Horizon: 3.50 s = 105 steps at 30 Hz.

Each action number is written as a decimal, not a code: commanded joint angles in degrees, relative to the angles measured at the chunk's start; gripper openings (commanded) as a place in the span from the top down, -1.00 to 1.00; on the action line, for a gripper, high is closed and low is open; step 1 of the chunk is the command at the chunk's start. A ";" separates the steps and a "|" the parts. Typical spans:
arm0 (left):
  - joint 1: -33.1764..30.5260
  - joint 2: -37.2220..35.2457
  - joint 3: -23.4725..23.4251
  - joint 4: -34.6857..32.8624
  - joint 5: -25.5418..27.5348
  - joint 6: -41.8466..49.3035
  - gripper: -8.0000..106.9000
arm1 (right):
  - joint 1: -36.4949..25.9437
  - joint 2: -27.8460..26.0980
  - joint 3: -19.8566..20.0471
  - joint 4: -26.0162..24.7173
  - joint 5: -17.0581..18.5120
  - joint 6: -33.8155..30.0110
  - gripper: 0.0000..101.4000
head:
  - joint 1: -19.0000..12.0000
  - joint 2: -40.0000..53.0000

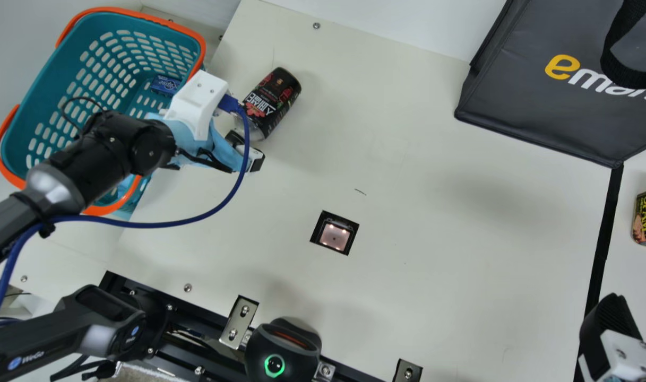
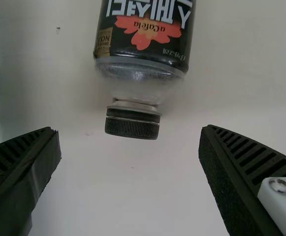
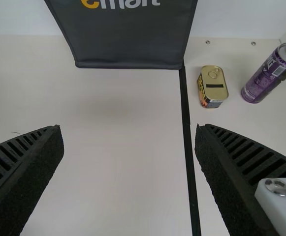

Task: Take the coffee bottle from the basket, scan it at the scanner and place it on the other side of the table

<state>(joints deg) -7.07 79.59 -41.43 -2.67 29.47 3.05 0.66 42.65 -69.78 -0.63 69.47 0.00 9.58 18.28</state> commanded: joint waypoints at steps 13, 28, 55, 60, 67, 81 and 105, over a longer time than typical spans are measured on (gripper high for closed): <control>-0.68 3.60 4.69 0.06 -12.61 -0.16 -0.71 | 0.00 0.00 0.00 0.00 0.00 0.00 -0.87 | -1.66 0.14; -1.33 4.91 6.04 -0.98 -15.47 1.19 0.46 | 0.00 0.00 0.00 0.00 0.01 0.00 -0.87 | -1.66 0.14; -0.37 -2.21 2.32 5.33 -7.36 -4.81 1.00 | 0.00 0.00 0.00 0.00 0.01 0.00 -0.87 | -1.66 0.14; -0.72 -3.61 1.18 7.24 -5.72 -6.88 1.00 | 0.00 0.00 0.00 0.00 0.01 0.00 -0.87 | -1.66 0.14; -1.51 -5.15 -0.61 9.23 -3.53 -9.29 1.00 | 0.00 0.00 0.00 0.00 0.01 0.00 -0.87 | -1.66 0.14; -3.37 -5.80 -5.58 12.57 0.03 -13.53 1.00 | 0.00 0.00 0.00 0.00 0.01 0.00 -0.87 | -1.66 0.14; -6.17 -2.54 -15.95 15.64 4.79 -19.46 1.00 | 0.00 0.00 0.00 0.00 0.03 0.00 -0.87 | -1.66 0.14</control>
<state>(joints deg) -13.24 76.95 -57.15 13.04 34.15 -16.37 0.66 42.65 -69.78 -0.63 69.50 0.00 9.58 18.28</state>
